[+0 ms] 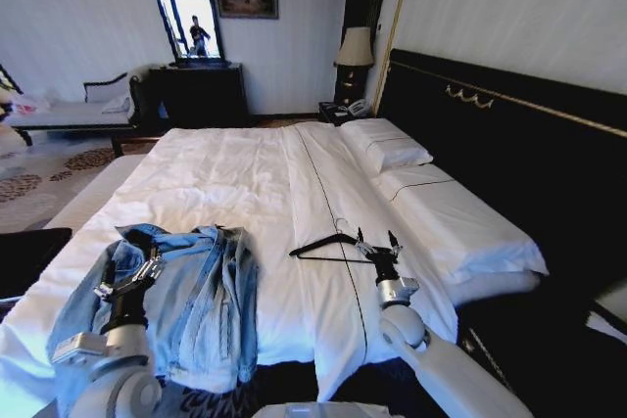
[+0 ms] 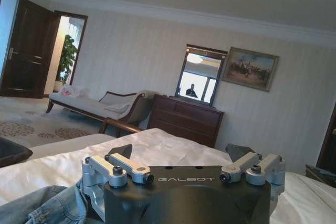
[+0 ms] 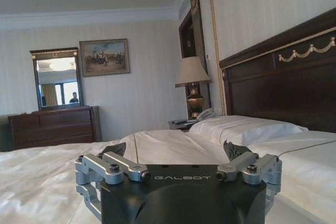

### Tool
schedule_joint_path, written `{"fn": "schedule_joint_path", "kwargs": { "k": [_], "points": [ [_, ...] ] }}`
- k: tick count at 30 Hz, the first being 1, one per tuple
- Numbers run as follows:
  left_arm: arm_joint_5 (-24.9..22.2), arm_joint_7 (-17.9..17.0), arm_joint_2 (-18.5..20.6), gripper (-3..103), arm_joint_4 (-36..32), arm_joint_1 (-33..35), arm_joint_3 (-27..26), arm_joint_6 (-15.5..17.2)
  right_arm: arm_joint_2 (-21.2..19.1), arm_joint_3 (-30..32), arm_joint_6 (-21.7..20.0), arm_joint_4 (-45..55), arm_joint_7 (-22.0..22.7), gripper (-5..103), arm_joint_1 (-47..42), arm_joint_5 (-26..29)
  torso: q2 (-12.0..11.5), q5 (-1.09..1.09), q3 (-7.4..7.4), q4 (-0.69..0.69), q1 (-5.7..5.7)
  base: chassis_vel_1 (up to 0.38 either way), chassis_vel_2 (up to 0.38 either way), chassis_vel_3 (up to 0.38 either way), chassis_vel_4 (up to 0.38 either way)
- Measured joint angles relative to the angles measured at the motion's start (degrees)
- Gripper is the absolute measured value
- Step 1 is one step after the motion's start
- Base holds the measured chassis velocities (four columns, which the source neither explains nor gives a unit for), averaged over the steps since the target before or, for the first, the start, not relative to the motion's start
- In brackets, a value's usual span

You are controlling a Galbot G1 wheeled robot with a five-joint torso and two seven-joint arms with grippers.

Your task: Pick up the clothes from the bed and hang them on the clothes hanger.

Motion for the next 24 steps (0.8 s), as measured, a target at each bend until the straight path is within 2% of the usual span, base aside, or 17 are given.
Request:
{"fn": "schedule_joint_path", "kwargs": {
  "k": [3,5,6,7,8,11,12,13,14,15,17,18,20,22,23,24],
  "points": [
    [0.0,0.0,0.0,100,0.2,-0.1,-0.3,0.0,-1.3,-1.1,-0.7,-0.5,0.3,100,1.9,0.4,0.0,0.01,0.0,-0.03,-0.01,-0.038,0.022,0.028,-0.007],
    [-0.2,0.0,0.0,100,0.2,-0.1,-0.7,0.0,-3.7,-2.7,-2.1,-0.6,0.2,100,4.8,1.0,0.0,0.02,-0.01,-0.01,-0.06,0.0,0.0,0.0,0.0],
    [-0.2,0.0,0.1,100,0.2,-0.1,-1.0,-0.1,-6.0,-3.8,-4.2,-0.6,-0.2,100,7.3,1.7,0.0,0.03,-0.02,-0.01,-0.09,0.0,0.0,0.0,0.0],
    [-0.2,0.0,0.1,100,0.2,-0.1,-1.0,-0.1,-6.0,-3.8,-4.2,-0.6,-0.2,100,7.3,1.7,0.0,0.03,-0.02,-0.01,-0.09,0.0,0.0,0.0,0.0],
    [-0.3,0.0,0.2,100,0.2,-0.1,-1.2,-0.1,-8.3,-4.6,-6.4,-0.6,-0.9,100,9.7,2.9,0.0,-0.01,-0.03,-0.01,-0.11,0.0,0.0,0.0,0.0],
    [-0.3,0.0,0.6,100,-0.6,0.1,-1.5,-0.2,-15.9,-8.1,-17.6,0.0,-5.4,100,19.4,9.3,0.0,0.0,-0.03,-0.02,-0.11,0.0,0.0,0.0,0.0],
    [-0.3,0.0,0.6,100,-0.6,0.1,-1.5,-0.2,-15.9,-8.1,-17.6,0.0,-5.4,100,19.4,9.3,0.0,0.0,-0.03,-0.02,-0.11,0.0,0.0,0.0,0.0],
    [-0.4,0.0,0.7,100,-0.8,0.2,-1.5,-0.2,-17.5,-9.4,-20.1,0.1,-6.5,100,22.2,11.3,0.0,-0.01,-0.03,-0.02,-0.1,0.0,0.0,0.0,0.0],
    [-0.4,0.1,0.8,100,-1.2,0.5,-1.5,-0.5,-19.9,-12.2,-23.7,0.0,-8.6,100,27.1,14.8,0.0,-0.04,-0.02,0.01,-0.08,0.0,0.0,0.0,0.0],
    [-0.6,0.1,0.8,100,-1.5,0.8,-1.5,-0.8,-22.1,-15.4,-26.8,-1.2,-13.3,100,31.8,16.7,0.0,0.0,-0.01,0.01,-0.05,0.0,0.0,0.0,0.0],
    [-0.8,0.1,0.9,100,-1.8,0.8,-1.4,-0.9,-23.3,-18.3,-28.7,-2.9,-18.7,100,35.6,16.5,0.0,0.0,-0.01,0.01,-0.03,0.0,0.0,0.0,0.0],
    [-0.8,0.1,0.9,100,-1.8,0.8,-1.4,-0.9,-23.3,-18.3,-28.7,-2.9,-18.7,100,35.6,16.5,0.0,0.0,-0.01,0.01,-0.03,0.0,0.0,0.0,0.0],
    [-1.1,0.1,1.1,100,-2.5,0.7,-1.3,-0.9,-23.7,-23.3,-33.2,-7.1,-28.4,100,42.6,14.7,0.0,0.01,-0.01,-0.03,-0.04,0.0,0.0,0.0,0.0],
    [-1.3,0.1,1.2,100,-3.1,0.5,-1.2,-1.0,-22.6,-25.5,-37.8,-9.4,-32.3,100,46.5,14.8,0.0,-0.01,-0.02,-0.03,-0.06,0.0,0.0,0.0,0.0],
    [-1.3,0.1,1.2,100,-3.1,0.5,-1.2,-1.0,-22.6,-25.5,-37.8,-9.4,-32.3,100,46.5,14.8,0.0,-0.01,-0.02,-0.03,-0.06,0.0,0.0,0.0,0.0],
    [-1.5,0.0,1.2,100,-3.7,0.4,-1.1,-0.9,-21.6,-27.0,-40.7,-10.6,-33.8,100,48.5,14.9,0.0,0.01,-0.02,-0.02,-0.07,0.0,0.0,0.0,0.0]
  ]
}}
